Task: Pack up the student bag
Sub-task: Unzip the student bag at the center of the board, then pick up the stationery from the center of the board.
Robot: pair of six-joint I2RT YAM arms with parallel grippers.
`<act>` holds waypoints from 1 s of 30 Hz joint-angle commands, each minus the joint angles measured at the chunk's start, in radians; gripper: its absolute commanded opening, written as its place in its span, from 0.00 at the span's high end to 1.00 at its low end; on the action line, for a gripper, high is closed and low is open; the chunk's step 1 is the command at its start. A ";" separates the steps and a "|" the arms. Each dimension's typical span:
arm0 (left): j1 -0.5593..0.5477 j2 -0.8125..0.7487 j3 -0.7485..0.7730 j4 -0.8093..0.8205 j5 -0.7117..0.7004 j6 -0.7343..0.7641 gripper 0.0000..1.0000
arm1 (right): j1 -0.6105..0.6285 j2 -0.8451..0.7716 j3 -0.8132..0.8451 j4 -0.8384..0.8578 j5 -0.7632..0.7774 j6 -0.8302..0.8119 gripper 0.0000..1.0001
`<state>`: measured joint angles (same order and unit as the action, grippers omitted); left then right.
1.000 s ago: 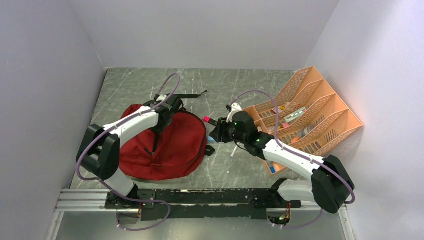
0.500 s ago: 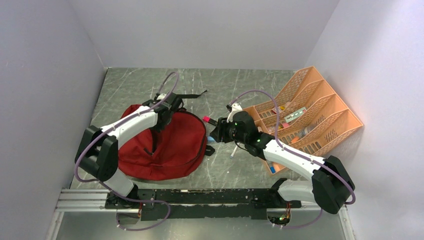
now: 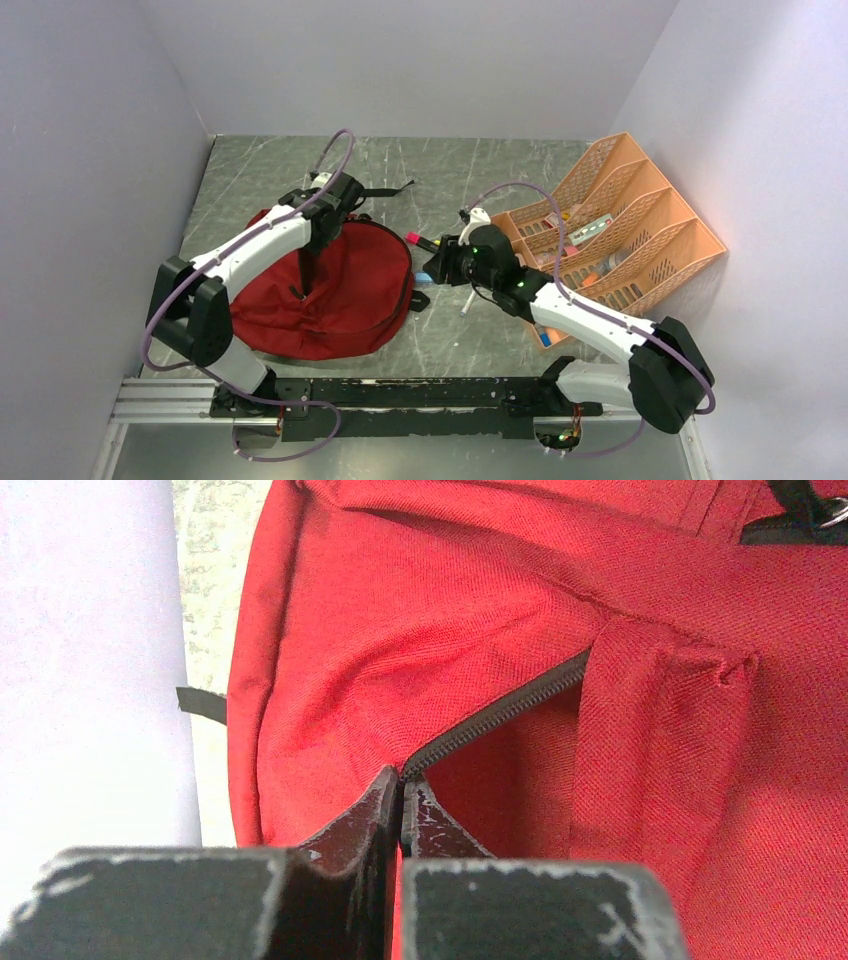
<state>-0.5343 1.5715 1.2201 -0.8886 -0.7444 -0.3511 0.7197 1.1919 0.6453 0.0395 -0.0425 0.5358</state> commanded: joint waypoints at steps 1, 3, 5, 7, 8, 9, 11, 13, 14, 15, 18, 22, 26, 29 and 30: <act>-0.005 -0.065 -0.002 0.008 -0.057 0.003 0.95 | -0.001 -0.038 -0.026 -0.005 0.124 0.075 0.51; -0.006 -0.094 -0.036 0.044 -0.047 0.001 0.95 | -0.001 -0.033 -0.015 -0.057 0.187 0.105 0.51; -0.003 -0.128 -0.073 0.084 -0.032 0.001 0.95 | -0.001 -0.015 0.010 -0.123 0.221 0.110 0.50; -0.001 -0.163 -0.108 0.119 -0.021 0.001 0.95 | 0.000 0.005 0.047 -0.188 0.248 0.110 0.50; 0.004 -0.181 -0.121 0.136 -0.012 0.002 0.95 | 0.000 0.014 0.061 -0.220 0.264 0.115 0.49; 0.009 -0.203 -0.135 0.156 -0.001 0.005 0.95 | -0.001 0.022 0.075 -0.249 0.283 0.128 0.49; 0.018 -0.232 -0.163 0.199 0.023 0.015 0.95 | -0.002 0.037 0.098 -0.320 0.357 0.192 0.48; 0.024 -0.272 -0.189 0.240 0.046 0.022 0.95 | -0.001 0.049 0.109 -0.368 0.407 0.235 0.47; 0.028 -0.287 -0.200 0.258 0.058 0.022 0.95 | -0.002 0.052 0.109 -0.378 0.425 0.249 0.47; 0.031 -0.299 -0.209 0.269 0.072 0.019 0.95 | -0.001 0.055 0.109 -0.389 0.444 0.272 0.47; 0.036 -0.322 -0.240 0.297 0.099 0.023 0.95 | -0.001 0.077 0.118 -0.458 0.525 0.349 0.47; 0.047 -0.327 -0.252 0.298 0.104 0.016 0.95 | 0.000 0.126 0.149 -0.569 0.616 0.426 0.46; 0.057 -0.340 -0.252 0.297 0.135 0.006 0.95 | 0.000 0.188 0.169 -0.620 0.647 0.443 0.45; 0.064 -0.356 -0.259 0.304 0.136 0.012 0.95 | -0.001 0.222 0.182 -0.629 0.643 0.442 0.46; 0.067 -0.360 -0.263 0.307 0.138 0.013 0.95 | 0.000 0.230 0.185 -0.631 0.642 0.446 0.46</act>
<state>-0.4854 1.2537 0.9672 -0.6292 -0.6159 -0.3401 0.7193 1.3949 0.7963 -0.5354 0.5354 0.9340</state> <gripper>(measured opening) 0.059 0.543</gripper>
